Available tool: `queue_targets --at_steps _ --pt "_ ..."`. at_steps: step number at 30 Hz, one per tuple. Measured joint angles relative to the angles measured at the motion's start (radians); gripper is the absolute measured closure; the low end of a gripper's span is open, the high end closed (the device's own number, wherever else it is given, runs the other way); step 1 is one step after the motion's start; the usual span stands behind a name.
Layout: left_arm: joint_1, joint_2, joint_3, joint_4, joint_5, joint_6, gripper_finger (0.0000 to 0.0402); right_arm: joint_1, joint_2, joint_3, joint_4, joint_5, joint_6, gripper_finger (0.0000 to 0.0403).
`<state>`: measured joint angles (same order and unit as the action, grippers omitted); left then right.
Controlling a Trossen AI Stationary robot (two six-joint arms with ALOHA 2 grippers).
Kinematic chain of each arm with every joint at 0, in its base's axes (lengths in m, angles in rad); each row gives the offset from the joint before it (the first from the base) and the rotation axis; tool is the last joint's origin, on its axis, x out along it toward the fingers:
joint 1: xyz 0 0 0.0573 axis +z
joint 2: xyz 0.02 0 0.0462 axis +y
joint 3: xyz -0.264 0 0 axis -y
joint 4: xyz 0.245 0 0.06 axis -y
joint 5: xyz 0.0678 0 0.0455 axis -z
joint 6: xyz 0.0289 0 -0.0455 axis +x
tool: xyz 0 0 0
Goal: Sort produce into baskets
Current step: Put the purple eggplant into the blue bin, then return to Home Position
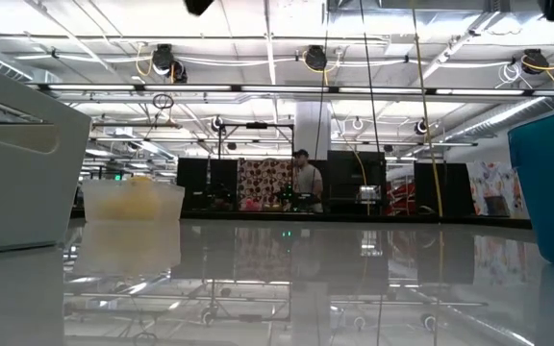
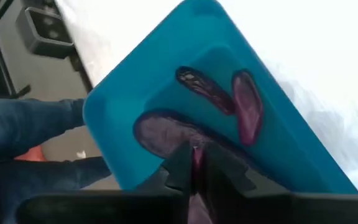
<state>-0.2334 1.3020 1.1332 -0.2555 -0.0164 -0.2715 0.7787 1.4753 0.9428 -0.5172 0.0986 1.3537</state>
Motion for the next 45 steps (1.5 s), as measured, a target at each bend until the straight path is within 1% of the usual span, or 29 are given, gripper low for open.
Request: queue_targets --at_steps 3,6,10,13,17,22,25,27,32,36,40,43,45 --pt "0.035 -0.031 0.000 -0.116 0.070 0.043 0.0229 -0.027 0.009 0.000 -0.001 0.000 0.041 0.0345" --pt "0.057 -0.076 0.000 -0.220 0.076 0.120 0.0229 -0.064 0.008 0.000 -0.010 0.001 0.083 0.0318" --pt "0.086 -0.135 0.000 -0.280 0.076 0.227 0.0229 -0.118 0.003 0.000 -0.002 -0.004 0.126 0.0286" --pt "0.102 -0.179 0.000 -0.298 0.081 0.296 0.0229 -0.156 0.002 0.000 -0.001 -0.062 0.128 0.0270" --pt "0.126 -0.219 0.000 -0.319 0.094 0.363 0.0229 -0.208 0.002 0.000 0.028 -0.157 0.157 0.0261" --pt "0.159 -0.246 0.000 -0.334 0.094 0.416 0.0229 -0.275 0.002 0.000 0.037 -0.218 0.199 0.0259" --pt "0.178 -0.263 0.000 -0.334 0.094 0.416 0.0229 -0.310 0.002 0.000 0.040 -0.229 0.189 0.0259" --pt "0.189 -0.278 0.000 -0.345 0.094 0.417 0.0229 -0.335 0.002 0.000 0.056 -0.232 0.130 0.0259" --pt "0.225 -0.311 0.000 -0.387 0.094 0.427 0.0229 -0.414 0.002 0.000 0.150 -0.232 -0.108 0.0259" --pt "0.255 -0.342 0.000 -0.382 0.094 0.375 0.0229 -0.496 -0.029 0.000 0.226 -0.241 -0.302 0.0259" --pt "0.275 -0.391 -0.001 -0.366 0.093 0.310 0.0229 -0.588 -0.118 0.000 0.246 -0.261 -0.498 0.0259" --pt "0.290 -0.434 -0.001 -0.329 0.087 0.303 0.0229 -0.653 -0.219 0.000 0.248 -0.261 -0.650 0.0259" --pt "0.301 -0.464 -0.001 -0.311 0.064 0.289 0.0229 -0.690 -0.292 0.000 0.244 -0.257 -0.743 0.0259"
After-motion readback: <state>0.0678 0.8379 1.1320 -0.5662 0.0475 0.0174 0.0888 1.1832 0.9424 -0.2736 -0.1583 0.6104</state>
